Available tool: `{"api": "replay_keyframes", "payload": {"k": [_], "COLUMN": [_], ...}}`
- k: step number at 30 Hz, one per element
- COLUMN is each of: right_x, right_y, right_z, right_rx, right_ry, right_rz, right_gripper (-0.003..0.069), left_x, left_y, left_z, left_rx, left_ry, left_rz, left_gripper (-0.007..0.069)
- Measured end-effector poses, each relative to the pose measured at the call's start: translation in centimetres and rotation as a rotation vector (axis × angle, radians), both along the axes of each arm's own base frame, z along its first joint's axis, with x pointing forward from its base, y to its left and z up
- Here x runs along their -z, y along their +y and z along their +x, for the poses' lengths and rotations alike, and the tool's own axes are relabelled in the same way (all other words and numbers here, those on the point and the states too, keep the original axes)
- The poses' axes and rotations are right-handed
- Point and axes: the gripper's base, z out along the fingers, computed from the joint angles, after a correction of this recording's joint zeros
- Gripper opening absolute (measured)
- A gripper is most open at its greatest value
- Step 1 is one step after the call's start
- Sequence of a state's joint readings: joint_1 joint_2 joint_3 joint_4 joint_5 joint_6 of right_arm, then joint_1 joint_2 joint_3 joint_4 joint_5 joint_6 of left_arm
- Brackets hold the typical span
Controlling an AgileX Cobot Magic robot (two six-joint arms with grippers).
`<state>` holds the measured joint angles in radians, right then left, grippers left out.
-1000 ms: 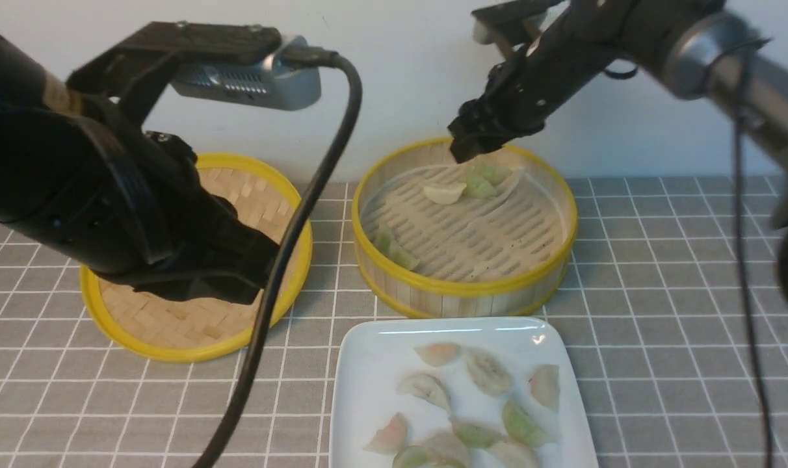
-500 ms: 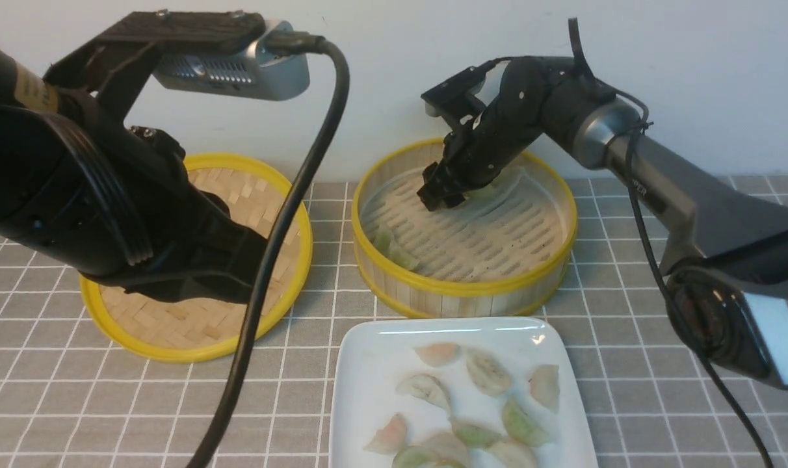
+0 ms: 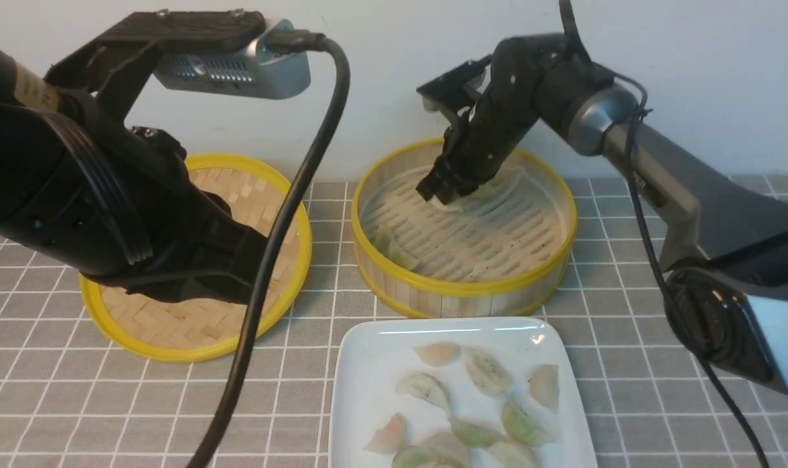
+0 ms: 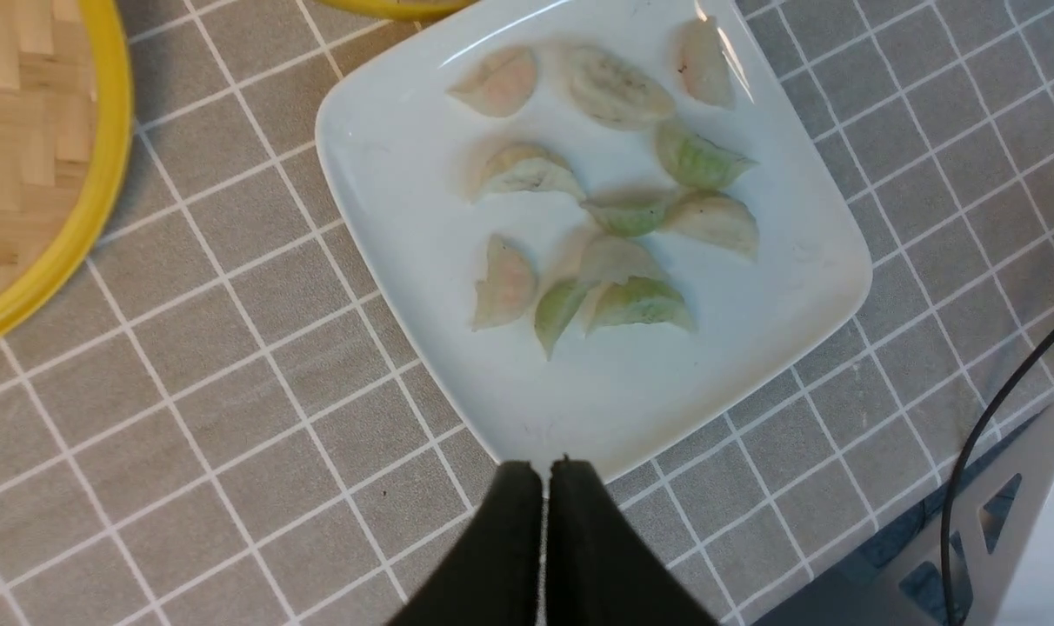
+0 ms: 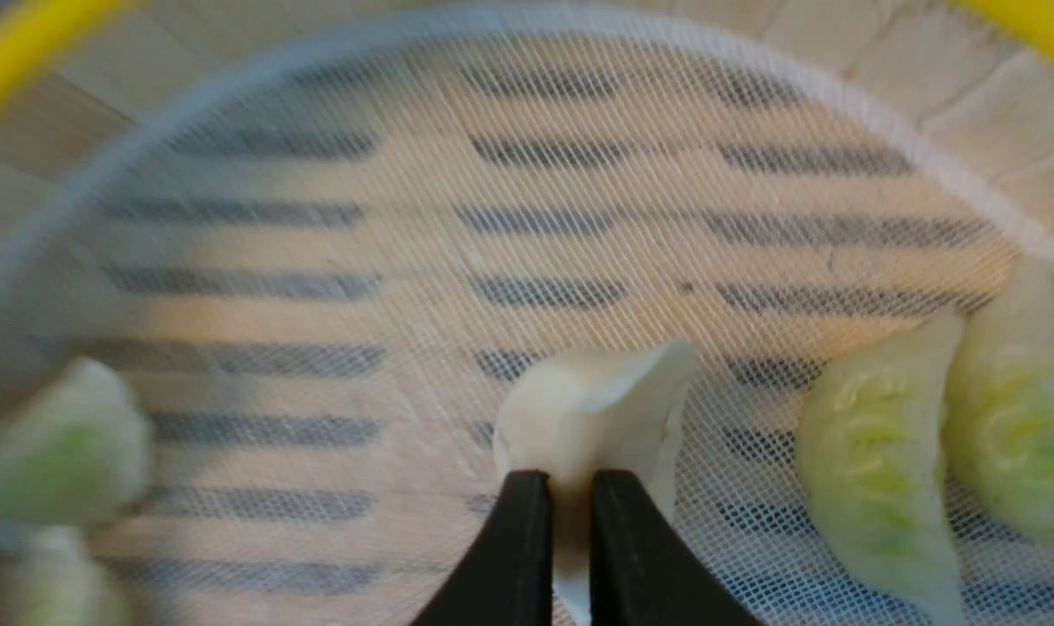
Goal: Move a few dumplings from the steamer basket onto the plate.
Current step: Use the right arm to grab a dumpling from inside the steamer
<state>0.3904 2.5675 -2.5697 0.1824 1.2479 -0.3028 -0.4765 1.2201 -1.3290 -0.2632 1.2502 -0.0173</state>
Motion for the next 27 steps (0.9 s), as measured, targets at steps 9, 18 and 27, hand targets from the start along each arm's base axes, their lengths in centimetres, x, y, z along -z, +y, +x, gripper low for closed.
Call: {"api": "replay_keyframes", "payload": {"k": [9,18,27], "right_x": [-5.0,-4.7,-1.3], "right_y": [-0.2,0.1,1.7], "right_z": [-1.1,-1.5,-0.5], "right_rx": [0.041,-0.013,-0.114], "right_ry": [-0.053,-0.044,-0.087], "right_rz": [0.072,0.054,0.055], "right_gripper": [-0.0012,0.0015,0.0344], "left_x": [0.0,0.0,0.0], "left_y": [0.0,0.0,0.0], "left_z": [0.0,-0.1,-0.1], "left_rx": [0.001,0.009,0.016], "left_ry": [0.002,-0.002,-0.005], "left_rz": [-0.006,-0.004,-0.001], "left_gripper": [-0.0005,-0.0005,-0.0005]}}
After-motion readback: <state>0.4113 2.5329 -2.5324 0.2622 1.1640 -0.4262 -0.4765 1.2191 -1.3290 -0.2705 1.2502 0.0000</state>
